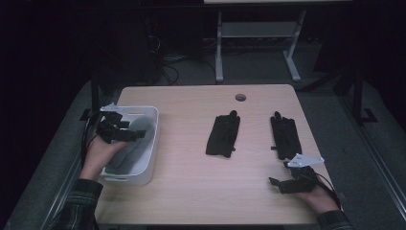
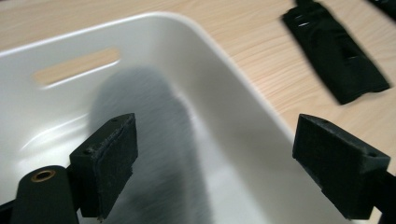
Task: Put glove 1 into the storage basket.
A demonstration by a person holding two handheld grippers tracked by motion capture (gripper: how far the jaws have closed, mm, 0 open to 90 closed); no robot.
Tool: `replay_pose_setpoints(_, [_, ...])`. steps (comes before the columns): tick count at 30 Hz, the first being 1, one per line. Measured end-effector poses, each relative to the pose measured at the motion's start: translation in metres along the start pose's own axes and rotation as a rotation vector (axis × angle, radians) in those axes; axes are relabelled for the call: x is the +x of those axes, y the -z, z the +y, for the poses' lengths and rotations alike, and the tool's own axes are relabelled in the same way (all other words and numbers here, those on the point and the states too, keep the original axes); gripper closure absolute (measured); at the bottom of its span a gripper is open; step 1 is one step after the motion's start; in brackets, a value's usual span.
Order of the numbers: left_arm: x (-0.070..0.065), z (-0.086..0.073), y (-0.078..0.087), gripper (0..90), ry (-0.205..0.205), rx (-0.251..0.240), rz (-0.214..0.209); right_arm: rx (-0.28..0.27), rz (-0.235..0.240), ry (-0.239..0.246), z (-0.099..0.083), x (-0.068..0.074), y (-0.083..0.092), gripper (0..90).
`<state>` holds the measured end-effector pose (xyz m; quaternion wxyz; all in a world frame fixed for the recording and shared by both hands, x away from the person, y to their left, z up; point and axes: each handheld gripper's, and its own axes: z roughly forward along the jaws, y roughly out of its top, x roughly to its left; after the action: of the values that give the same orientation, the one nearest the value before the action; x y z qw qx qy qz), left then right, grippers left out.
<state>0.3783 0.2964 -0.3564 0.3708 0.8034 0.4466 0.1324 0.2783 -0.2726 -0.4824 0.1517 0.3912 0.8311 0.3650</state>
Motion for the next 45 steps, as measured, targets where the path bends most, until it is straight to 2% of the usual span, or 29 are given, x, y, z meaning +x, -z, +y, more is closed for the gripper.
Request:
replay_pose_setpoints(10, [-0.048,0.016,-0.011,13.5,-0.077,-0.043,-0.086,0.000,-0.001,0.001,0.000,0.000,0.000,13.3])
replay_pose_setpoints(16, [-0.082,0.018,-0.026,13.5,-0.143,-0.023,-0.142,0.009,-0.013,-0.015,0.000,0.000,0.000,10.2])
replay_pose_setpoints(23, [-0.116,0.014,-0.046,13.5,-0.193,-0.001,-0.190,0.007,-0.011,-0.014,0.000,0.000,0.000,10.3])
replay_pose_setpoints(27, [-0.131,0.009,-0.056,13.5,-0.205,0.006,-0.205,0.022,-0.014,-0.016,0.001,0.000,0.000,10.6])
replay_pose_setpoints(31, [-0.144,0.002,-0.065,13.5,-0.233,0.005,-0.221,0.046,-0.006,-0.011,0.004,0.001,0.002,14.4])
replay_pose_setpoints(32, [-0.148,0.000,-0.067,13.5,-0.221,0.005,-0.227,0.046,-0.005,-0.013,0.004,0.001,0.002,14.9])
replay_pose_setpoints(36, [-0.154,-0.011,-0.076,13.5,-0.228,0.008,-0.236,0.049,-0.001,-0.010,0.005,0.000,0.003,18.0])
replay_pose_setpoints(38, [-0.156,-0.017,-0.080,13.5,-0.249,0.013,-0.226,0.048,-0.001,-0.011,0.005,-0.001,0.004,19.9])
replay_pose_setpoints(41, [-0.161,-0.028,-0.089,13.5,-0.245,0.032,-0.236,0.042,0.004,-0.015,0.005,-0.002,0.005,22.1])
replay_pose_setpoints(42, [-0.161,-0.032,-0.093,13.5,-0.258,0.050,-0.240,0.040,0.005,-0.012,0.006,-0.003,0.005,22.9])
replay_pose_setpoints(45, [-0.163,-0.044,-0.103,13.4,-0.303,0.085,-0.218,0.032,0.011,-0.017,0.007,-0.004,0.007,29.2])
